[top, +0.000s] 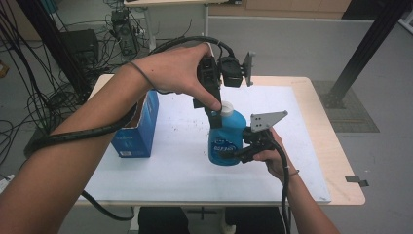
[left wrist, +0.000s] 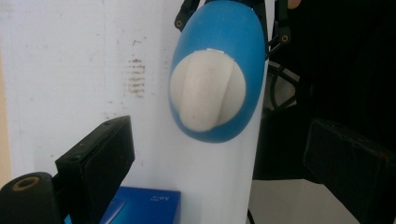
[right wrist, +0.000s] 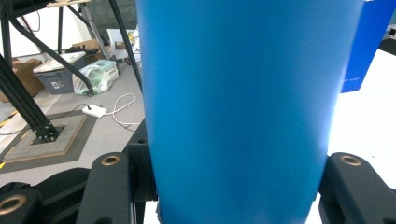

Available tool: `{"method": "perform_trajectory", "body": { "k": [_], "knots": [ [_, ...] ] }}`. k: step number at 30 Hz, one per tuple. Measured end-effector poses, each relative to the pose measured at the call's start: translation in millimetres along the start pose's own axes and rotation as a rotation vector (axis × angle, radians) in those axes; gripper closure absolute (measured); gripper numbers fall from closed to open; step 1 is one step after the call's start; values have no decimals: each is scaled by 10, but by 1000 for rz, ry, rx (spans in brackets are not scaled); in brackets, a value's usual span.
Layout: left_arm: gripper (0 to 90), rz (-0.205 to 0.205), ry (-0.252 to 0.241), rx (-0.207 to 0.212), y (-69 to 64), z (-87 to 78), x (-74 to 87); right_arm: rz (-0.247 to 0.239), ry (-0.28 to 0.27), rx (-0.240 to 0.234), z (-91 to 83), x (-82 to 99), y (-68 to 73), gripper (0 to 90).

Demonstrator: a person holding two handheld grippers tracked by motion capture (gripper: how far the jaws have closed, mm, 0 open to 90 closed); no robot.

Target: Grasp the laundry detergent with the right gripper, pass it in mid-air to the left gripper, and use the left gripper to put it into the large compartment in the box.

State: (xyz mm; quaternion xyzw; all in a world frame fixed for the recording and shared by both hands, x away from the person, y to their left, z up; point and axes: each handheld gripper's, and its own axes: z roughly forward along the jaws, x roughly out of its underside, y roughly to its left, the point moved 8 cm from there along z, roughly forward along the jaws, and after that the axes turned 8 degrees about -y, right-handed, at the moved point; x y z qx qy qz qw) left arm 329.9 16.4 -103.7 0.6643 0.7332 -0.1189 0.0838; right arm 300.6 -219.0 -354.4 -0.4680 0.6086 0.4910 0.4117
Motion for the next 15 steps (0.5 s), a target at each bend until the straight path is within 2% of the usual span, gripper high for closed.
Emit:
{"method": "perform_trajectory", "body": {
  "k": [15],
  "knots": [
    [90, 4, -6, 2, -6, -3, 5, 5, -19, 2, -19, 13, -6, 423]
  ]
}}
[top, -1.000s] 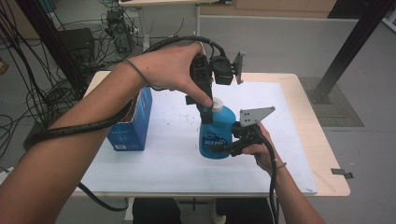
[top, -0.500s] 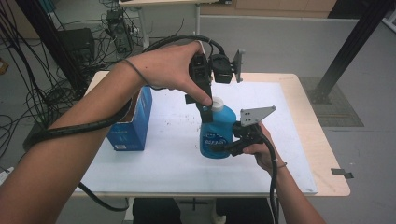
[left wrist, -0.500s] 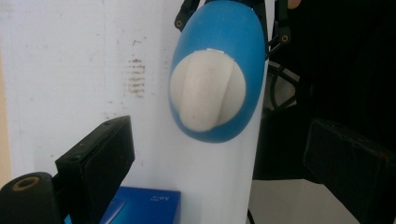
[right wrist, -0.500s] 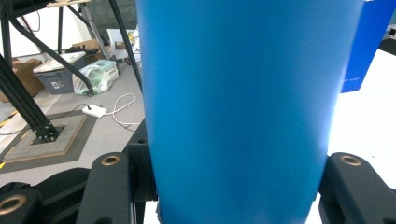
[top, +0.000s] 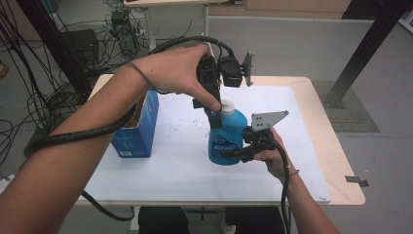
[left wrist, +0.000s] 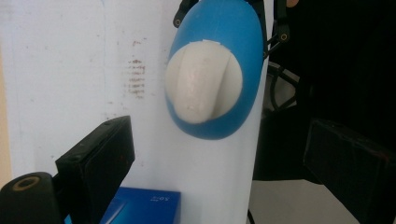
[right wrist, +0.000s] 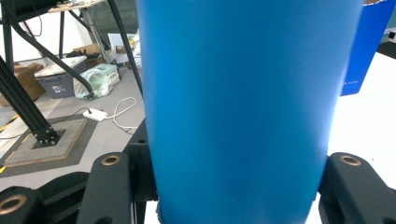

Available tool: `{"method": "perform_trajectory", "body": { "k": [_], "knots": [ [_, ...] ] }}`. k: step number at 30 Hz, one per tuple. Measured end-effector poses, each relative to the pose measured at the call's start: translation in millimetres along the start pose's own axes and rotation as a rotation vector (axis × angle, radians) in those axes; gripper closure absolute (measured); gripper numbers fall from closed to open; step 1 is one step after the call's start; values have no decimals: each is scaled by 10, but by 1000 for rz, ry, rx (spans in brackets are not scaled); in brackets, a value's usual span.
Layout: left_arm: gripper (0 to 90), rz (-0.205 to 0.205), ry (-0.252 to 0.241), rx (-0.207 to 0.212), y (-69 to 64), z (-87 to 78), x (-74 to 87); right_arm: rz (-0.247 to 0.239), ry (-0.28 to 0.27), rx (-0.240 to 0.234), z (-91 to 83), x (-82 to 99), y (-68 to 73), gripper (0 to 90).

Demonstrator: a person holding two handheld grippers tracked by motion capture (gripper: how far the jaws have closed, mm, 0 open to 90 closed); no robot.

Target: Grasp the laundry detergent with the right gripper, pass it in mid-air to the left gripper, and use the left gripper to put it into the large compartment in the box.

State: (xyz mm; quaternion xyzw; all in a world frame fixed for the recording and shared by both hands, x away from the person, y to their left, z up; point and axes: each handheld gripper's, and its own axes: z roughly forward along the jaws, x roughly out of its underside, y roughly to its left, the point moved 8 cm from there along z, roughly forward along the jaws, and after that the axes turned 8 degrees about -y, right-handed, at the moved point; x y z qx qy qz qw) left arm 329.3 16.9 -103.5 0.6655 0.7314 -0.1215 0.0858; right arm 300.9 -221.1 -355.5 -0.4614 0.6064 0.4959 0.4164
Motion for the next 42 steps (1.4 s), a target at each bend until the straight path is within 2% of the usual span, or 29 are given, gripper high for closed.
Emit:
{"method": "perform_trajectory", "body": {
  "k": [18, 42],
  "knots": [
    [92, 6, 3, -5, -25, -17, -26, 2, 9, 19, 0, -13, 25, 423],
    [92, 3, 8, -13, -23, -22, -34, -1, 13, 16, 2, -44, 37, 423]
  ]
}}
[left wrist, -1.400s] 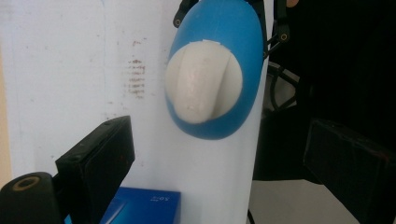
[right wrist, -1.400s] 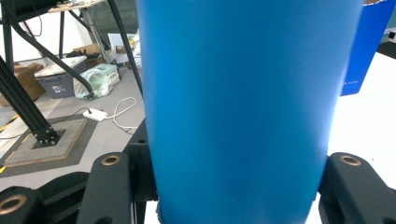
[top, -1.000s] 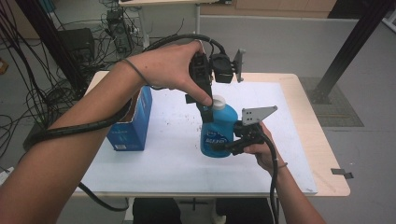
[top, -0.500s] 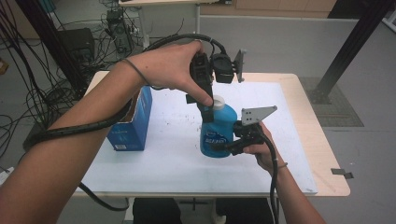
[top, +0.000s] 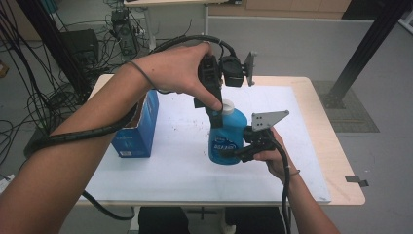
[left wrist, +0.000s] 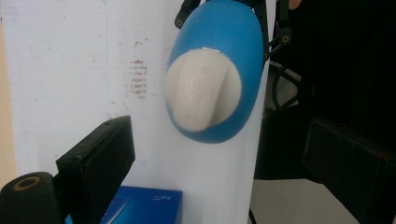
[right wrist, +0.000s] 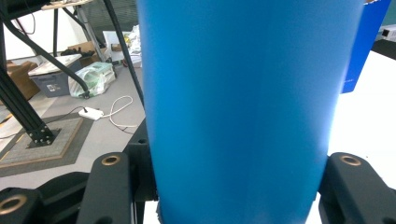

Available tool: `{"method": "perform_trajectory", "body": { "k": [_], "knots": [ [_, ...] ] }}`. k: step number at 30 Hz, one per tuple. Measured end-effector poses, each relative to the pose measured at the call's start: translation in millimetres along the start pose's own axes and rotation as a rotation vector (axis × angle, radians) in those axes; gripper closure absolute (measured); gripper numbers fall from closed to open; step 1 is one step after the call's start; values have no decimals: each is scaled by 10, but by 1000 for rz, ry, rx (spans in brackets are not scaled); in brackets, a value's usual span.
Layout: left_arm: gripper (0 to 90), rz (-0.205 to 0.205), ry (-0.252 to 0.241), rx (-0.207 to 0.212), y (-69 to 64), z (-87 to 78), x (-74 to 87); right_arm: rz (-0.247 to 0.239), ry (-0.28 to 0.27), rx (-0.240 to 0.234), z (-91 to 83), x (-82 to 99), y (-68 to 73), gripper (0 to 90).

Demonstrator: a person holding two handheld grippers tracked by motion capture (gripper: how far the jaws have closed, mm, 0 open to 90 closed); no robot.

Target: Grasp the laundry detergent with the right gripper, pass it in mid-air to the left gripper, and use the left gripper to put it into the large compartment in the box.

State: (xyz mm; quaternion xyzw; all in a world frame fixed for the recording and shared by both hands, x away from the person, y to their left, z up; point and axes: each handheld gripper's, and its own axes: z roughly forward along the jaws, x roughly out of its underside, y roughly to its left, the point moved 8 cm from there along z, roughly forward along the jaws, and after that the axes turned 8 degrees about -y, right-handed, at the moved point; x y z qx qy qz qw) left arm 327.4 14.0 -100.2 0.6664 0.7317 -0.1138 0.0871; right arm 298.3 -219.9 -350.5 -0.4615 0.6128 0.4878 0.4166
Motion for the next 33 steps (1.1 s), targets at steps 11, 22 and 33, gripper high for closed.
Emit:
{"method": "perform_trajectory", "body": {
  "k": [11, 22, 33],
  "knots": [
    [91, 0, -1, 0, -2, -8, -1, -4, 4, -5, 6, -11, 3, 423],
    [91, 2, -3, -2, -3, -16, -12, -7, 6, -7, 5, -18, 8, 423],
    [90, -5, -6, -21, -10, 13, -19, -16, 6, -15, 11, -29, 21, 423]
  ]
}}
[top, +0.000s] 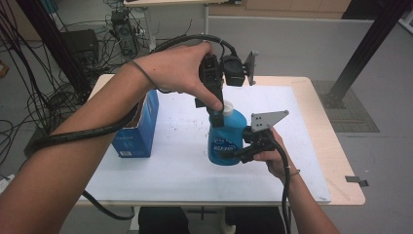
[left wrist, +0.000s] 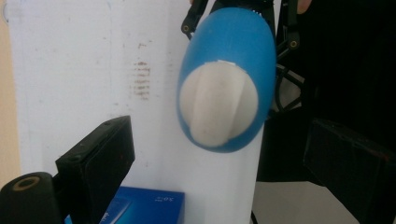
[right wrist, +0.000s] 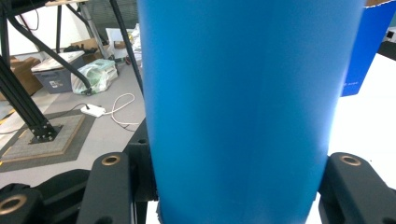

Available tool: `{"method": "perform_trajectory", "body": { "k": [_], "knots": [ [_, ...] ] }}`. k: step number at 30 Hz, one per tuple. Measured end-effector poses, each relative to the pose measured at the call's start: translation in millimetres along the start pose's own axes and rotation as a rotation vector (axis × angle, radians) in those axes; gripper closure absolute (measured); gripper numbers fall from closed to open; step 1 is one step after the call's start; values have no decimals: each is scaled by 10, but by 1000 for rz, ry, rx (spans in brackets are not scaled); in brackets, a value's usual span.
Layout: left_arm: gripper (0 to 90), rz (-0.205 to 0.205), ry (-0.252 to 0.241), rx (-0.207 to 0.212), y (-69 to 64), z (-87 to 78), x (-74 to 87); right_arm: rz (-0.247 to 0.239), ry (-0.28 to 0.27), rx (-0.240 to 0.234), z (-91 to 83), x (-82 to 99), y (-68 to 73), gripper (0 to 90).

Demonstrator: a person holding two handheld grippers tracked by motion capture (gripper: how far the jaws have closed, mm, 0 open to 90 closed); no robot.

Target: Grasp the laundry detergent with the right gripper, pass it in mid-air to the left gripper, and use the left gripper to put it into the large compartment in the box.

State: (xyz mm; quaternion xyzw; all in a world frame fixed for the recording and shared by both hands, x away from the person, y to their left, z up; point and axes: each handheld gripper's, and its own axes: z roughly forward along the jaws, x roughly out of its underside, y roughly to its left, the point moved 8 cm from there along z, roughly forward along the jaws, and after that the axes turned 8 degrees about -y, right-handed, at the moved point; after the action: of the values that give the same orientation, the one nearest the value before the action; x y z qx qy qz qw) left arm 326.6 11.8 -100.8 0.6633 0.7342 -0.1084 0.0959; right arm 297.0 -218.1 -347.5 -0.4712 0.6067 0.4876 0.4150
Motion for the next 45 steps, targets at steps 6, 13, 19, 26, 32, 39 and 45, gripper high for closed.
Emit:
{"method": "perform_trajectory", "body": {
  "k": [6, 13, 19, 26, 32, 39, 45],
  "knots": [
    [91, 4, -8, -3, 6, 26, 4, -2, -2, -3, 1, 0, 6, 423],
    [89, 25, -2, -18, -17, 78, -20, -8, 5, -5, 6, -29, 17, 423],
    [84, 43, 6, -16, -56, 133, -34, -14, 5, -9, 12, -65, 27, 423],
    [79, 60, 23, -19, -87, 208, -55, -26, 8, -12, 21, -119, 41, 423],
    [87, 73, 42, -14, -108, 243, -82, -34, 13, -13, 31, -156, 51, 423],
    [109, 73, 58, -2, -114, 290, -88, -39, 16, -12, 33, -181, 62, 423],
    [119, 68, 59, -2, -117, 302, -89, -40, 20, -12, 43, -181, 63, 423]
  ]
}}
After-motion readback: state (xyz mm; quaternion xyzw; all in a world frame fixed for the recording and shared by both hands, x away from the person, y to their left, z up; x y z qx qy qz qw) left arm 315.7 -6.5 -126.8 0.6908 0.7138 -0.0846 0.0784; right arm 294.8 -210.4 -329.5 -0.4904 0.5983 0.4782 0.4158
